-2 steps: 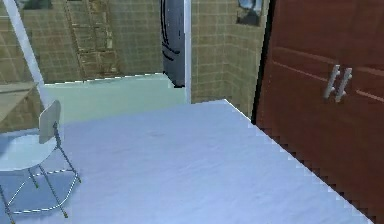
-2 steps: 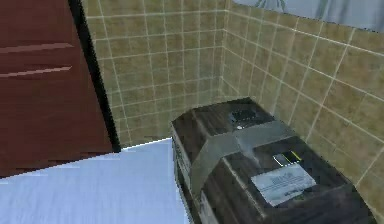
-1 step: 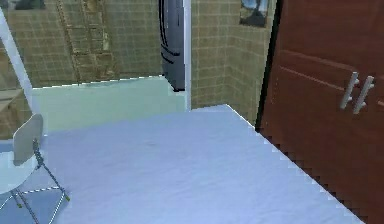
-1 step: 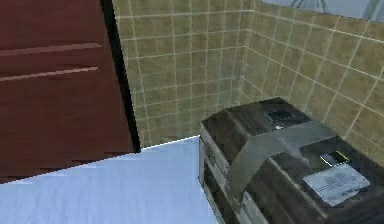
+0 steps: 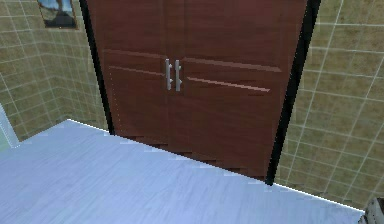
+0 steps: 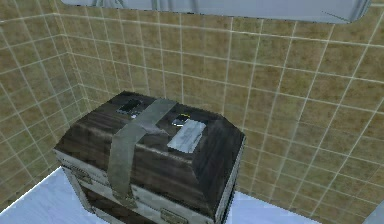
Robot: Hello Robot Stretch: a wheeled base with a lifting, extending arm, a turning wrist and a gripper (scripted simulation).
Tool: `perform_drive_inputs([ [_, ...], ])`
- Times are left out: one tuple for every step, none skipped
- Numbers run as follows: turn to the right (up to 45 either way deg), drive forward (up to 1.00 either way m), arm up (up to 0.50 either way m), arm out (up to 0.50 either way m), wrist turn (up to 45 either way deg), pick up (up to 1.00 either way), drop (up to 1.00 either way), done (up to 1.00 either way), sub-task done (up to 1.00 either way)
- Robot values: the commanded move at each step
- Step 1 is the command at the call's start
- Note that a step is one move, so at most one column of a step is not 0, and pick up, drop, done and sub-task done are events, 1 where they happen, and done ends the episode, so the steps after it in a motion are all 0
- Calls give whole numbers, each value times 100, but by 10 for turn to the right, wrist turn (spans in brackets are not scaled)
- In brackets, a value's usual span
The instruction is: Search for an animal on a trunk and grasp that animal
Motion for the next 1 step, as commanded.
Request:
perform_drive_inputs([
  [0,0,50,0,0,0,0,0,0],
])
